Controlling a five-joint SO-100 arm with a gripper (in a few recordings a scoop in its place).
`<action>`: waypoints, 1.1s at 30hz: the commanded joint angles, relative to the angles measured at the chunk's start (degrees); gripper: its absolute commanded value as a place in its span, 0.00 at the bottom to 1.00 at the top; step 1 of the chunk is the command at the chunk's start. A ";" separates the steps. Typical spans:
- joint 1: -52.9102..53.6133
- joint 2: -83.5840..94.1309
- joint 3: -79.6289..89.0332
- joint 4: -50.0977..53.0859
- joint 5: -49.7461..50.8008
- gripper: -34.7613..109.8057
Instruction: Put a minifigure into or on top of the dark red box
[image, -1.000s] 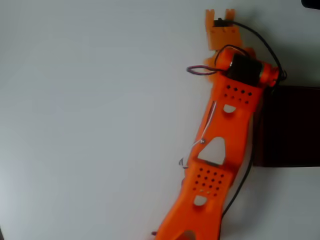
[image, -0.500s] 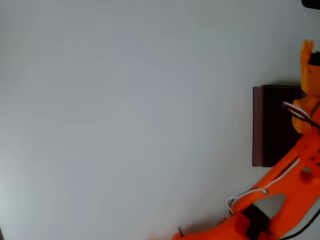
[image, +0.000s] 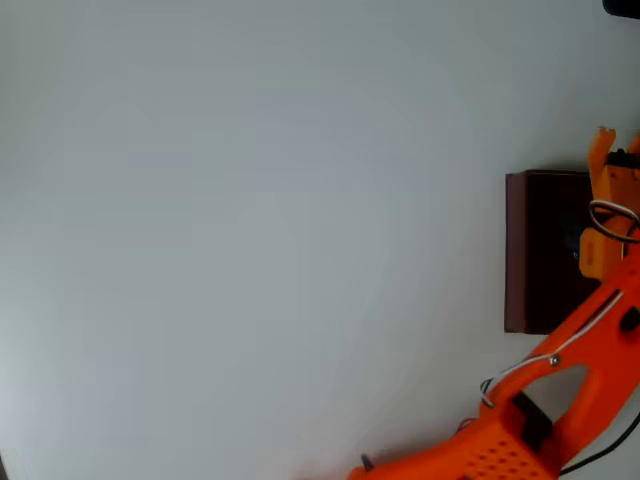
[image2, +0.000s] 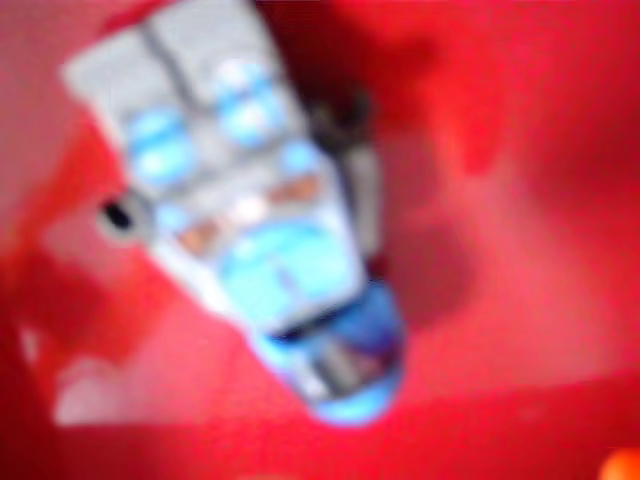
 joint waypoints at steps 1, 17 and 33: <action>-0.88 5.89 1.41 0.79 -1.85 0.35; -33.22 97.82 86.13 -21.36 -36.21 0.26; -82.09 134.82 133.42 -33.22 -48.60 0.26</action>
